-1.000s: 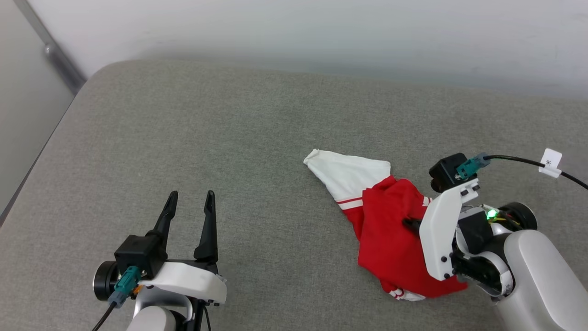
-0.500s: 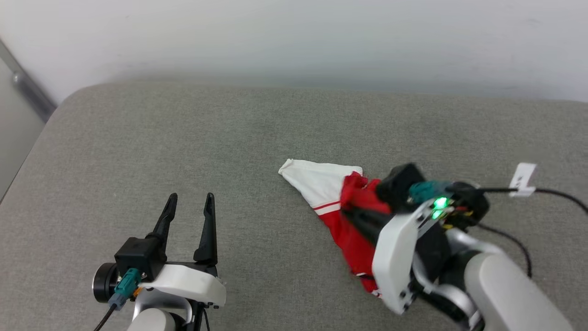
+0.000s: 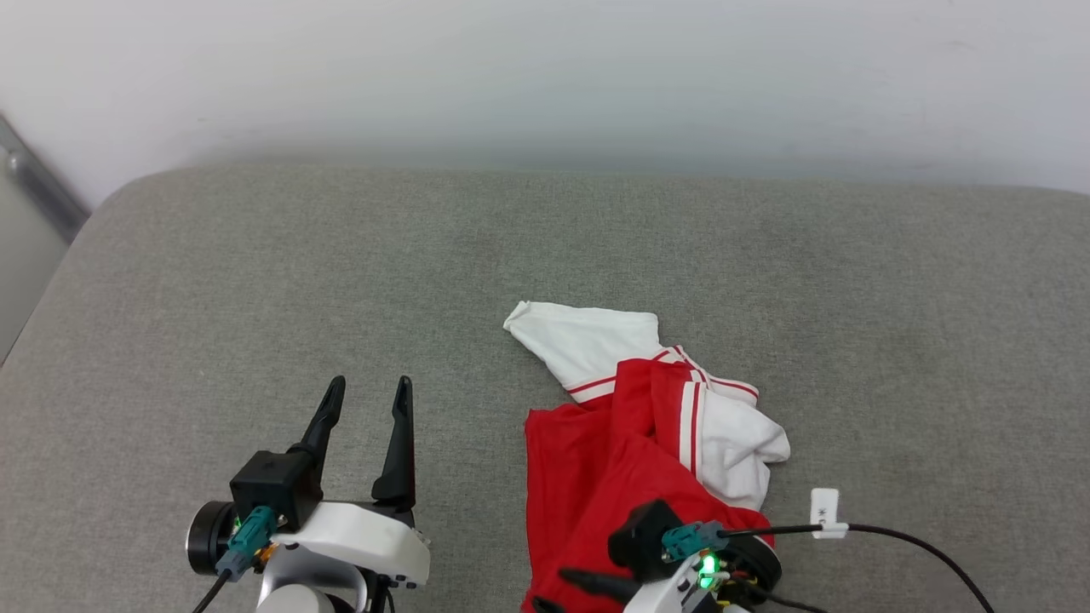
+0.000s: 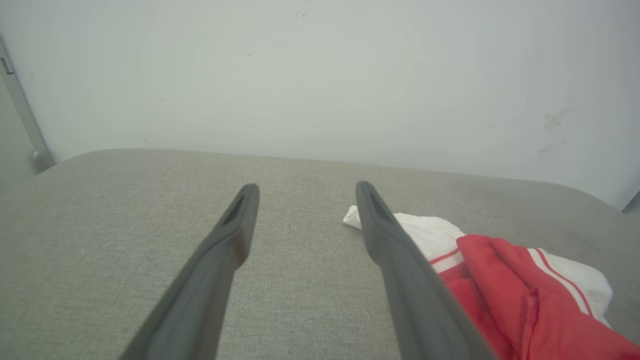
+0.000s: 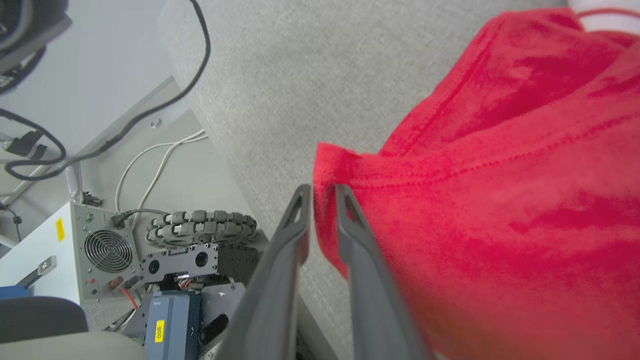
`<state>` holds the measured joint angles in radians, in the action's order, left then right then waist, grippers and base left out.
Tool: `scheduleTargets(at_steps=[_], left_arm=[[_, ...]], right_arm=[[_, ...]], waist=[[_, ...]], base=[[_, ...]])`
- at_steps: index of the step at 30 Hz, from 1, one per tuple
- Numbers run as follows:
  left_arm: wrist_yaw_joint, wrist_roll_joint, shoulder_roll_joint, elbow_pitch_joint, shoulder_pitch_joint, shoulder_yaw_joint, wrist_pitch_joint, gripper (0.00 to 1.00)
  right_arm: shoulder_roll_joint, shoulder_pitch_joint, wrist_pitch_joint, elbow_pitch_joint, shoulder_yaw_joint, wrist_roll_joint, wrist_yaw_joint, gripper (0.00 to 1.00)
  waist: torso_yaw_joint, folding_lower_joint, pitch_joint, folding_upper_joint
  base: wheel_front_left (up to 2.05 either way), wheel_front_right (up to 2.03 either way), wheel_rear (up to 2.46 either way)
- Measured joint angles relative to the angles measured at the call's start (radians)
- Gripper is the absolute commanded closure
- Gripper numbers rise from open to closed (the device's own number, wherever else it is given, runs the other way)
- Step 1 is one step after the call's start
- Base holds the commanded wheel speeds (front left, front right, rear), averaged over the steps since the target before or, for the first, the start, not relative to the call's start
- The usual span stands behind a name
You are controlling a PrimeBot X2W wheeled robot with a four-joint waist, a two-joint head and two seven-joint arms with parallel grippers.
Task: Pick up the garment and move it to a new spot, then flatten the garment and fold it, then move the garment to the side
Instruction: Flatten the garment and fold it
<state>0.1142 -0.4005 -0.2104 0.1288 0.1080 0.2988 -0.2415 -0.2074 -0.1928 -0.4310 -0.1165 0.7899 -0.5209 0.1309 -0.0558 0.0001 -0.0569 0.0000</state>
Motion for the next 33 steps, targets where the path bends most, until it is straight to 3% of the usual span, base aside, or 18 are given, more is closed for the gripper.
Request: scheduleTargets(at_steps=[8, 9, 12, 18, 22, 28, 33], left_arm=[[0.009, -0.002, -0.009, 0.001, -0.019, 0.001, 0.006, 0.00], [0.015, -0.002, -0.013, -0.002, -0.021, -0.002, 0.006, 0.00], [0.022, -0.005, -0.016, -0.010, -0.027, -0.004, 0.007, 0.00], [0.031, -0.007, -0.025, -0.024, -0.035, -0.006, 0.010, 0.00], [0.035, -0.007, -0.026, -0.030, -0.035, -0.005, 0.010, 0.00], [0.035, -0.007, -0.028, -0.037, -0.018, -0.002, 0.009, 0.00], [0.029, -0.006, -0.024, -0.041, 0.014, 0.005, 0.005, 0.00]], right_arm=[[0.044, -0.004, 0.316, 0.066, -0.107, 0.028, 0.000, 0.00], [0.060, 0.021, 0.363, 0.094, -0.195, 0.040, 0.000, 0.00], [0.065, 0.046, 0.358, 0.102, -0.322, 0.066, 0.000, 0.00], [0.044, 0.088, 0.236, 0.086, -0.594, 0.119, 0.000, 0.00], [0.000, 0.094, 0.079, 0.060, -0.704, 0.127, 0.000, 0.00], [-0.039, 0.071, -0.175, 0.049, -0.716, 0.108, 0.000, 0.00], [-0.057, 0.003, -0.289, 0.040, -0.654, 0.088, 0.000, 0.00]], waist=[[0.018, -0.0001, 0.026, 0.0000], [0.024, 0.0000, 0.039, 0.0000], [0.031, -0.0001, 0.048, 0.0000], [0.039, -0.0001, 0.048, 0.0000], [0.038, -0.0001, 0.039, 0.0000], [0.029, -0.0001, 0.006, 0.0000], [0.010, -0.0001, -0.041, 0.0000]], base=[[0.00, 0.00, 0.00], [0.00, 0.00, 0.00], [0.00, 0.00, 0.00], [0.00, 0.00, 0.00], [0.00, 0.00, 0.00], [0.00, 0.00, 0.00], [0.00, 0.00, 0.00]])
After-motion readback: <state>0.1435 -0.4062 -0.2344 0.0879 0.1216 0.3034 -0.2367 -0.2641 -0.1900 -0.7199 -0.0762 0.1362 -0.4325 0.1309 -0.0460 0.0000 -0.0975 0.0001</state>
